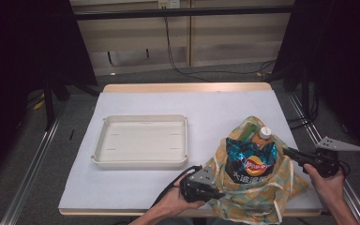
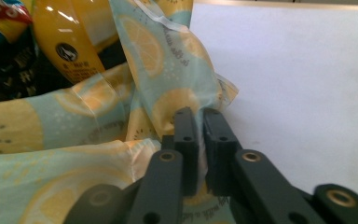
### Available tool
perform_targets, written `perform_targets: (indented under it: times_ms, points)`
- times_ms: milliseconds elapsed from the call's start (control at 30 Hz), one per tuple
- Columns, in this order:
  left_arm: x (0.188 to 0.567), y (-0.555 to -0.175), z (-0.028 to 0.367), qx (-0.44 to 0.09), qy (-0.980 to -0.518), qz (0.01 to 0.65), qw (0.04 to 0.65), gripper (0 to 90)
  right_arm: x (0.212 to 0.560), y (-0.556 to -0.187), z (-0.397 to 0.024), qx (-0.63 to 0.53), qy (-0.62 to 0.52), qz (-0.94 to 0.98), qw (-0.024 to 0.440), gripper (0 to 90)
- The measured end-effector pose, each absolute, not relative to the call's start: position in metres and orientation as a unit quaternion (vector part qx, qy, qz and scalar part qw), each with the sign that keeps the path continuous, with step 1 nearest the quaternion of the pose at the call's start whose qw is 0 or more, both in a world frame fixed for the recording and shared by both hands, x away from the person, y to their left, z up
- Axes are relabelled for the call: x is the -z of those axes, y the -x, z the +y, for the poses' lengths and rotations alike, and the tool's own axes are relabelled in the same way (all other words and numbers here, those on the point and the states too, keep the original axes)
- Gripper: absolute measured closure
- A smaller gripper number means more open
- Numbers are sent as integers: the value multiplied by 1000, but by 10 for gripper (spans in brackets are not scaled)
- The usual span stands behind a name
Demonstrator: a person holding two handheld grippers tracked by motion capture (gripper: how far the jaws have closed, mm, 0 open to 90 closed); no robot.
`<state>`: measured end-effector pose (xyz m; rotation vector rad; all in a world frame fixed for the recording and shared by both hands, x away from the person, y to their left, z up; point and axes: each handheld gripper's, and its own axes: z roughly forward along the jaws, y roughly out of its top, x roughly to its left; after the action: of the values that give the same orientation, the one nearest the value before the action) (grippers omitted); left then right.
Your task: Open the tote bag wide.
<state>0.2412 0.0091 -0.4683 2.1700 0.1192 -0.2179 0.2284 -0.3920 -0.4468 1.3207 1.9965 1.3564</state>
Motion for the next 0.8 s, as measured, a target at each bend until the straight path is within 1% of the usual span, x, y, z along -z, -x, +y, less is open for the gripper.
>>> perform_targets:
  times_ms: [67, 133, 167, 200, 233, 267, 300, 333, 400, 467, 567, 600, 667, 800]
  points:
    - [464, -242, 12, 96, -871, 52, 479, 784, 441, -227, -393, -494, -468, 705, 198, 740]
    - [458, -243, 15, 89, -867, 58, 488, 722, 435, -225, -396, -506, -463, 699, 201, 678]
    - [458, -243, 15, 89, -867, 58, 488, 709, 435, -225, -396, -506, -463, 699, 201, 678]
    - [451, -244, 19, 80, -860, 65, 500, 690, 428, -225, -396, -517, -458, 694, 202, 592]
    - [451, -244, 19, 80, -860, 65, 500, 674, 426, -225, -396, -518, -456, 695, 203, 578]
    - [443, -246, 23, 76, -850, 68, 517, 661, 423, -225, -395, -518, -455, 695, 205, 555]
    - [443, -246, 23, 76, -850, 68, 517, 651, 423, -225, -395, -518, -455, 695, 205, 555]
    - [434, -249, 29, 70, -840, 76, 532, 634, 417, -226, -392, -521, -447, 696, 210, 510]
    - [426, -254, 37, 58, -831, 87, 547, 616, 409, -227, -390, -527, -440, 695, 213, 489]
    - [417, -259, 43, 45, -822, 102, 559, 618, 403, -228, -386, -532, -433, 695, 216, 473]
    - [409, -267, 45, 27, -812, 118, 571, 648, 400, -233, -380, -530, -421, 705, 212, 470]
    - [407, -271, 44, 23, -813, 120, 570, 664, 401, -235, -378, -530, -418, 709, 206, 472]
    - [405, -277, 42, 21, -810, 123, 573, 667, 403, -239, -373, -522, -412, 719, 201, 487]
    - [403, -280, 40, 25, -808, 124, 576, 621, 404, -245, -367, -519, -405, 727, 194, 528]
